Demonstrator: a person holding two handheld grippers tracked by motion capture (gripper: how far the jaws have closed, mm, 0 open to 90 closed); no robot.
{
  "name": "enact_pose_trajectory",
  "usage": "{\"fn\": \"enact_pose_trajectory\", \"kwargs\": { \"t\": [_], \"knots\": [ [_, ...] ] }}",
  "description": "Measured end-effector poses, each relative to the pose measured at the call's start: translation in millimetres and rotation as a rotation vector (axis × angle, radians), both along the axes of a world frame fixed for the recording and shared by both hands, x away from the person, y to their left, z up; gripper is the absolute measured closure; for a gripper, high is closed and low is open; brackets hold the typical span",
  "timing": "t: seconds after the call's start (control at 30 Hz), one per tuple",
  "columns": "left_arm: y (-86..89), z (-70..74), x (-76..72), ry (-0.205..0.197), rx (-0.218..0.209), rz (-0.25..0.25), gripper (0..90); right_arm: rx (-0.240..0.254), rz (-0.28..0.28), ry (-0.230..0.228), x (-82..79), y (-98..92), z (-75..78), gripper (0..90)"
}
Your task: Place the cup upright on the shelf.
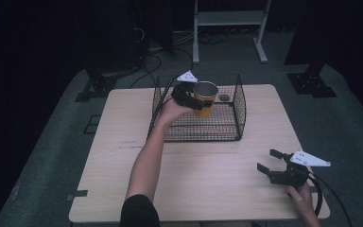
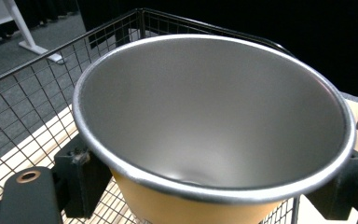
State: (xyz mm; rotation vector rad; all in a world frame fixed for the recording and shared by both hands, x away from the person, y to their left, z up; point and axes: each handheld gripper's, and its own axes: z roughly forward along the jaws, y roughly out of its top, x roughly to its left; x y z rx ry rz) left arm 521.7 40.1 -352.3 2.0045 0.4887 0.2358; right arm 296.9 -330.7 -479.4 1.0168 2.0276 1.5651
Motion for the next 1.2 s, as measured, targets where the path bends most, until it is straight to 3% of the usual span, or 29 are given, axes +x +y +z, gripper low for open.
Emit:
{"fn": "enact_pose_trajectory", "kwargs": {
  "t": [0.33, 0.7, 1.2],
  "knots": [
    [-9.2, -5.3, 6.2, 0.011, 0.01, -0.022, 15.1, 0.003, 0.0, -0.003, 0.0, -0.3, 0.0, 12.9],
    [-16.8, -26.9, 16.2, 0.044, 0.041, -0.026, 15.1, 0.003, 0.001, -0.004, 0.0, -0.5, 0.0, 12.9],
    [-20.7, -41.8, 22.2, 0.067, 0.079, -0.029, 15.0, 0.005, 0.001, -0.005, -0.1, -0.5, -0.1, 12.9]
  ]
}}
